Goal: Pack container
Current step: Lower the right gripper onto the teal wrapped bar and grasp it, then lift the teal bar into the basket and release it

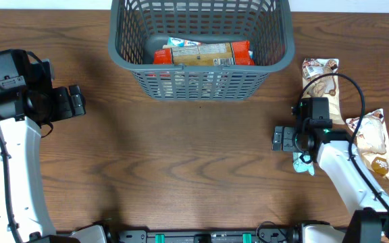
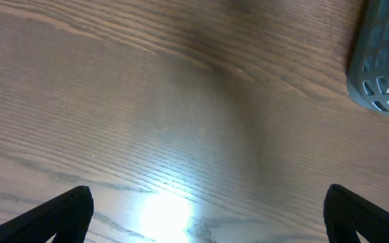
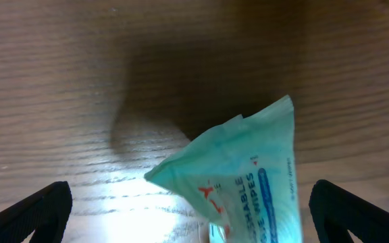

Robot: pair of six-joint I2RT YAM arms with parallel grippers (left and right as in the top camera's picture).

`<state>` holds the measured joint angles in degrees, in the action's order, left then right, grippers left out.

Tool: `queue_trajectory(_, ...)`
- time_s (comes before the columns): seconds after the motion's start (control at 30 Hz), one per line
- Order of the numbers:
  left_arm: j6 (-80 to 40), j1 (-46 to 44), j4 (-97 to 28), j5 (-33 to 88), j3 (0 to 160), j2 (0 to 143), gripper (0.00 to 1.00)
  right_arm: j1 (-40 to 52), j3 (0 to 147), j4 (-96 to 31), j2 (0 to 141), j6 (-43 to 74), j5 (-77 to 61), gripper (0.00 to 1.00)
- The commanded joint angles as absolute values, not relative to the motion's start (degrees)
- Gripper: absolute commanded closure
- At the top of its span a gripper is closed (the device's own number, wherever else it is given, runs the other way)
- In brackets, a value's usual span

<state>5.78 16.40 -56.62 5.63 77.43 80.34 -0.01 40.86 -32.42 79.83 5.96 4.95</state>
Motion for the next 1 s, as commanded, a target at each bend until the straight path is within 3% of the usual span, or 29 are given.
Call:
queue_trajectory(0.0, 5.3, 16.6, -56.9, 5.6, 77.3, 79.7, 0.01, -0.8, 38.8, -30.5, 80.8, 8.3, 5.8, 0.01)
queue_trajectory(0.2, 5.3, 16.6, -57.2, 5.6, 77.3, 79.7, 0.01, -1.5, 34.7, -26.0, 83.3, 10.7, 5.8, 0.02)
queue_trajectory(0.33, 5.3, 16.6, -57.4, 5.6, 77.3, 79.7, 0.01, -1.5, 33.7, -24.8, 84.4, 11.2, 5.8, 0.12)
queue_trajectory(0.4, 5.3, 16.6, -57.5, 5.6, 77.3, 79.7, 0.01, -1.5, 33.7, -24.6, 84.4, 11.6, 5.8, 0.27)
queue_trajectory(0.53, 5.3, 16.6, -57.6, 5.6, 77.3, 79.7, 0.01, -1.5, 33.7, -23.6, 84.4, 12.2, 5.8, 0.89)
queue_trajectory(0.57, 5.3, 16.6, -57.6, 5.6, 77.3, 79.7, 0.01, -1.5, 33.7, -23.3, 84.4, 12.3, 5.7, 0.99)
queue_trajectory(0.77, 5.3, 16.6, -58.0, 5.6, 77.3, 79.7, 0.01, -1.5, 36.9, -24.3, 82.1, 12.8, 5.5, 0.99)
queue_trajectory(0.97, 5.3, 16.6, -58.0, 5.6, 77.3, 79.6, 0.01, -1.5, 53.3, -32.2, 75.3, 12.0, 5.7, 0.99)
